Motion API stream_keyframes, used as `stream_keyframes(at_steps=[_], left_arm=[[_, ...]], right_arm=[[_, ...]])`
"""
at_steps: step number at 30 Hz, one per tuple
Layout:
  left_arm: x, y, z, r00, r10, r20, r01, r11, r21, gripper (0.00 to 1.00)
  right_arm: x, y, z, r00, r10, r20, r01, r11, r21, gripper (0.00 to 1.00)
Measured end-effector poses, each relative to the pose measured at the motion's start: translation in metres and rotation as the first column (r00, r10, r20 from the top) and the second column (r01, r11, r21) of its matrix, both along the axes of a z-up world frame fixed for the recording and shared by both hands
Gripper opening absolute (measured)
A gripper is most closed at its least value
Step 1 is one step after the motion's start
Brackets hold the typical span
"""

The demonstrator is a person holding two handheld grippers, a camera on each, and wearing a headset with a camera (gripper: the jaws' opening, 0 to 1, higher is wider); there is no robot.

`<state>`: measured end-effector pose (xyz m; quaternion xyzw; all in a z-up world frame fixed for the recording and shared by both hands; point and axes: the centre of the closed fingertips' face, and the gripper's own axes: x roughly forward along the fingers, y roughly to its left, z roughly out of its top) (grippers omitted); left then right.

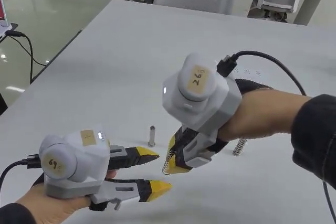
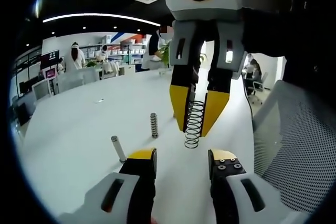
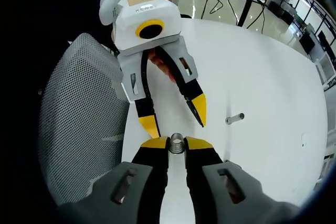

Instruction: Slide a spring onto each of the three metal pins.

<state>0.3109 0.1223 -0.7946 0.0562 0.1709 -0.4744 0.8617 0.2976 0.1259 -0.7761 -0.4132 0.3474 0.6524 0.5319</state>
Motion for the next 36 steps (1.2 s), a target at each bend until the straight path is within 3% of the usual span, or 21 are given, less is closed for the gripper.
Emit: stream_keyframes(at_steps=[16, 26, 36], left_arm=[[0.008, 0.026, -0.011, 0.994, 0.104, -0.038, -0.103, 0.994, 0.020, 0.64], [0.014, 0.034, -0.012, 0.989, 0.146, -0.034, -0.145, 0.989, 0.031, 0.76], [0.015, 0.040, -0.013, 0.987, 0.160, -0.029, -0.159, 0.987, 0.032, 0.79]], right_arm=[[0.008, 0.002, -0.001, 1.000, -0.002, 0.010, 0.002, 1.000, -0.010, 0.13], [0.021, 0.003, 0.001, 1.000, -0.012, 0.019, 0.012, 1.000, -0.003, 0.13], [0.045, 0.011, 0.007, 0.998, -0.036, 0.045, 0.036, 0.999, 0.013, 0.13]])
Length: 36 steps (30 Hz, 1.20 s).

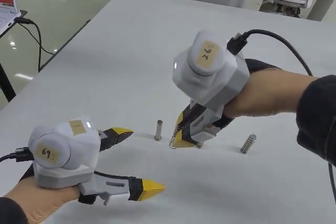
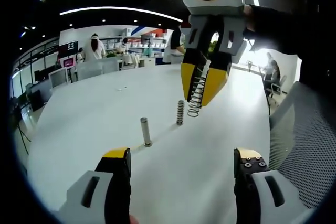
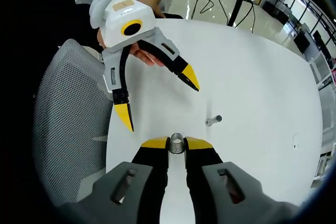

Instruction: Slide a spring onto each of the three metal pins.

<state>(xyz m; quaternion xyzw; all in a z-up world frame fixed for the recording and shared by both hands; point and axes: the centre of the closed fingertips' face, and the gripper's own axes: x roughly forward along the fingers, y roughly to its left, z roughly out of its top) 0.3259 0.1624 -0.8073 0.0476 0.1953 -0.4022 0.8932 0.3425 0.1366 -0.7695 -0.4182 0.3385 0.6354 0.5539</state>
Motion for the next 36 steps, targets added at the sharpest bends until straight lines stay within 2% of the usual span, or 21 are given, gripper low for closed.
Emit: stream_keyframes(at_steps=[12, 22, 29, 36], left_arm=[[0.000, 0.005, 0.002, 1.000, 0.012, 0.006, -0.012, 1.000, 0.000, 0.77], [-0.001, 0.003, 0.003, 1.000, 0.005, 0.009, -0.005, 1.000, -0.002, 0.76], [0.000, 0.005, 0.002, 1.000, 0.005, 0.006, -0.005, 1.000, 0.002, 0.77], [0.001, 0.006, 0.002, 1.000, 0.012, 0.003, -0.012, 1.000, 0.000, 0.77]], right_arm=[[0.027, 0.012, 0.006, 0.999, 0.001, 0.045, 0.000, 1.000, -0.014, 0.13], [0.049, 0.025, 0.002, 0.999, -0.020, 0.051, 0.020, 1.000, -0.016, 0.13], [0.057, 0.031, -0.007, 0.998, -0.021, 0.056, 0.022, 0.999, -0.023, 0.13], [0.056, 0.032, -0.014, 0.998, -0.018, 0.052, 0.019, 0.999, -0.032, 0.13]])
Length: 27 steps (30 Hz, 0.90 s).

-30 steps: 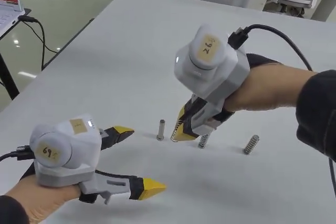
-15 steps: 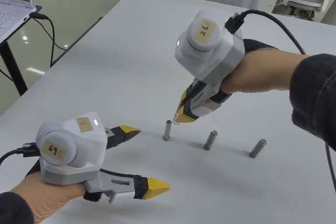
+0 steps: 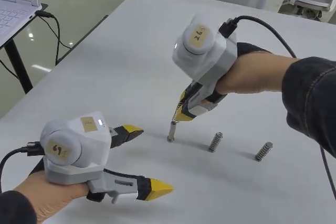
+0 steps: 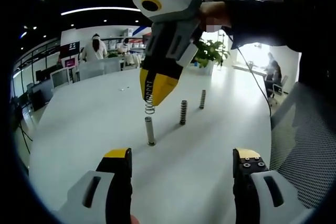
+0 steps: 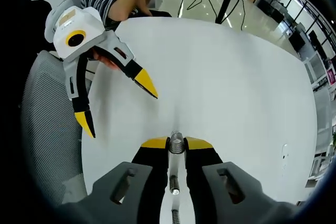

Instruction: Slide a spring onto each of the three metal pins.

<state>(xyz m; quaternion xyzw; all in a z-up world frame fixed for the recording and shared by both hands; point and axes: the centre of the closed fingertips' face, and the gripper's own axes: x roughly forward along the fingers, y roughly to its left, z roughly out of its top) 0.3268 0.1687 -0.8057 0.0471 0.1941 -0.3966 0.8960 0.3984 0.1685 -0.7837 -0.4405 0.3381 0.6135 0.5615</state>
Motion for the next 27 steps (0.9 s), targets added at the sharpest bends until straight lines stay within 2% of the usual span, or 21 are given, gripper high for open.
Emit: stream_keyframes(at_steps=[7, 20, 27], left_arm=[[0.001, 0.002, 0.000, 1.000, 0.006, 0.000, -0.006, 1.000, -0.008, 0.78], [0.004, 0.003, -0.002, 1.000, 0.007, -0.006, -0.007, 1.000, -0.013, 0.77], [0.004, 0.006, -0.003, 1.000, 0.013, -0.011, -0.013, 1.000, -0.016, 0.76]], right_arm=[[0.004, 0.001, -0.007, 1.000, 0.006, -0.002, -0.006, 1.000, -0.014, 0.13], [0.002, 0.004, -0.010, 1.000, -0.001, -0.016, 0.001, 1.000, -0.018, 0.13], [0.004, 0.004, -0.022, 1.000, -0.002, -0.022, 0.002, 0.999, -0.038, 0.13]])
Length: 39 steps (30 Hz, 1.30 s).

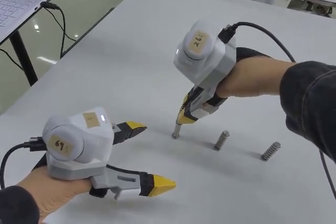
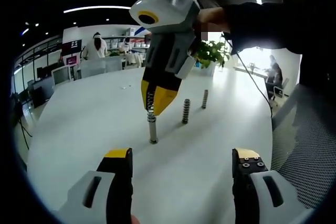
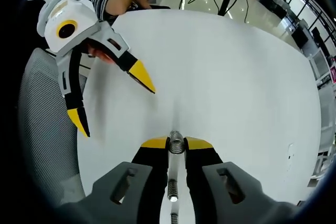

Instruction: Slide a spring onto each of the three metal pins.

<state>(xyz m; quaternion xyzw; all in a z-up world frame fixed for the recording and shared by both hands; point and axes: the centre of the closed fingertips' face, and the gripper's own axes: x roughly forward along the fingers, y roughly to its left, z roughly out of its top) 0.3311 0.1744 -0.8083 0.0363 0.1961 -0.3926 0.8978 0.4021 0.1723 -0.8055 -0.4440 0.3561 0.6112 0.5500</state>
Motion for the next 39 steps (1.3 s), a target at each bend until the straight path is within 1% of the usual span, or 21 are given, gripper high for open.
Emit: stream_keyframes(at_steps=[10, 19, 30, 39], left_arm=[[0.002, 0.001, 0.001, 1.000, 0.002, 0.002, -0.002, 1.000, -0.003, 0.76], [0.002, 0.000, 0.001, 1.000, -0.002, 0.001, 0.002, 1.000, -0.002, 0.76], [0.003, -0.001, 0.001, 1.000, -0.003, -0.002, 0.003, 1.000, -0.003, 0.76], [0.003, 0.000, 0.000, 1.000, -0.001, -0.007, 0.001, 1.000, -0.003, 0.76]], right_arm=[[-0.001, 0.002, -0.015, 1.000, -0.010, 0.004, 0.010, 0.999, -0.031, 0.13], [0.004, -0.001, -0.029, 1.000, -0.028, -0.006, 0.028, 0.998, -0.052, 0.13], [0.009, -0.002, -0.042, 0.999, -0.042, -0.020, 0.041, 0.998, -0.055, 0.13], [0.007, -0.004, -0.047, 0.999, -0.041, -0.026, 0.040, 0.997, -0.061, 0.14]])
